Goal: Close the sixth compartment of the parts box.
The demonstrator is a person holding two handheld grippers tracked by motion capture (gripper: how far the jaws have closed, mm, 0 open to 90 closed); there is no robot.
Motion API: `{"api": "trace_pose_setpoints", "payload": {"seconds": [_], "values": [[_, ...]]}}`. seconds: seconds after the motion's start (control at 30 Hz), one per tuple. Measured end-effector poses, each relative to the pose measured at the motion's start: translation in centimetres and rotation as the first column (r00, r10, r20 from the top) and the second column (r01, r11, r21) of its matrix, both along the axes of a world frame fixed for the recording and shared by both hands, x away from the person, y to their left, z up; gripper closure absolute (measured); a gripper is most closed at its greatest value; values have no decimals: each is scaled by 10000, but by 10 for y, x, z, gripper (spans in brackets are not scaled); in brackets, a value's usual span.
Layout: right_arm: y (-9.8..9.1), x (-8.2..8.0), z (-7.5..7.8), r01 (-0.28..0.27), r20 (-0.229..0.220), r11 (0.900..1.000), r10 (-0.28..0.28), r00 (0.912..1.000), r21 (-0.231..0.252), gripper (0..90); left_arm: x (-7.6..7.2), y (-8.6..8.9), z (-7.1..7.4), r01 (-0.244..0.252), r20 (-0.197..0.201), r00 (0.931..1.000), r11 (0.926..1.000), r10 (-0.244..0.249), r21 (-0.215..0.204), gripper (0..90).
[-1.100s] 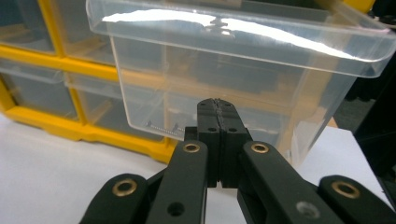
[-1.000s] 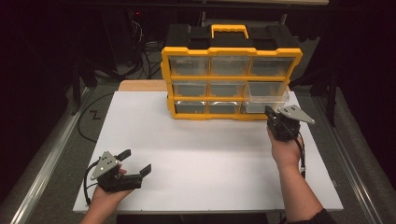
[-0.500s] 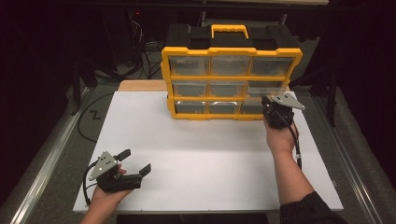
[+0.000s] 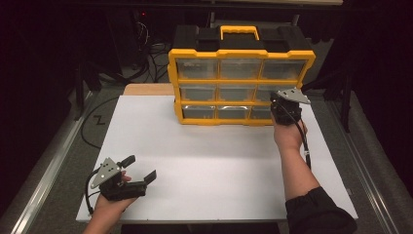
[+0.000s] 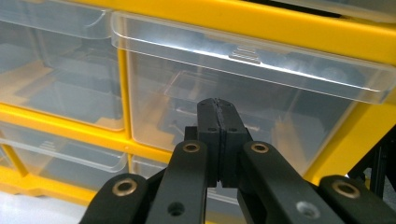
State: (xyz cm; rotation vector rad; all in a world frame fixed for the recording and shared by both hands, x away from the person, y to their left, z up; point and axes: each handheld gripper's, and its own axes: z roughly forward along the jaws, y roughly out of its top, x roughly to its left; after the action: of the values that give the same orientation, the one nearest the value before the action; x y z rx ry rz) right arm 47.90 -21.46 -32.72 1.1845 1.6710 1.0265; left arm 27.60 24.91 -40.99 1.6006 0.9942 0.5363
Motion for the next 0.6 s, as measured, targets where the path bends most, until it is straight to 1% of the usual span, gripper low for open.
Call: {"api": "trace_pose_setpoints", "payload": {"seconds": [0.2, 0.23, 0.3, 0.43, 0.53, 0.57, 0.6], "values": [[0, 4, 0, -13, 25, 9998, 13, 10000, -218, 900, 0, 0, 0, 33, 34, 10000, 10000, -33, -15, 45], [0, 5, 0, -61, 44, 9999, 61, 10000, -152, 900, 0, 0, 0, 24, 37, 10000, 10000, -24, -24, 45], [0, 3, 0, -63, -79, 9999, 62, 9999, -139, 900, 0, 0, 0, 6, 27, 10000, 10000, -5, -29, 46], [0, -4, 0, -319, -144, 9995, 319, 9994, -5, 900, 0, 0, 1, -12, 64, 10000, 10000, 12, -37, 45], [2, -13, -1, -606, -147, 9981, 607, 9980, 64, 900, 0, -1, 1, -8, 73, 10000, 10000, 8, -17, 45], [2, -18, -2, -708, -169, 9975, 710, 9973, 85, 900, 0, -1, 2, -8, 73, 10000, 10000, 9, -24, 45], [2, -20, -2, -767, -173, 9969, 770, 9969, 168, 900, 0, -1, 2, -11, 89, 10000, 10000, 11, -29, 45]]}}
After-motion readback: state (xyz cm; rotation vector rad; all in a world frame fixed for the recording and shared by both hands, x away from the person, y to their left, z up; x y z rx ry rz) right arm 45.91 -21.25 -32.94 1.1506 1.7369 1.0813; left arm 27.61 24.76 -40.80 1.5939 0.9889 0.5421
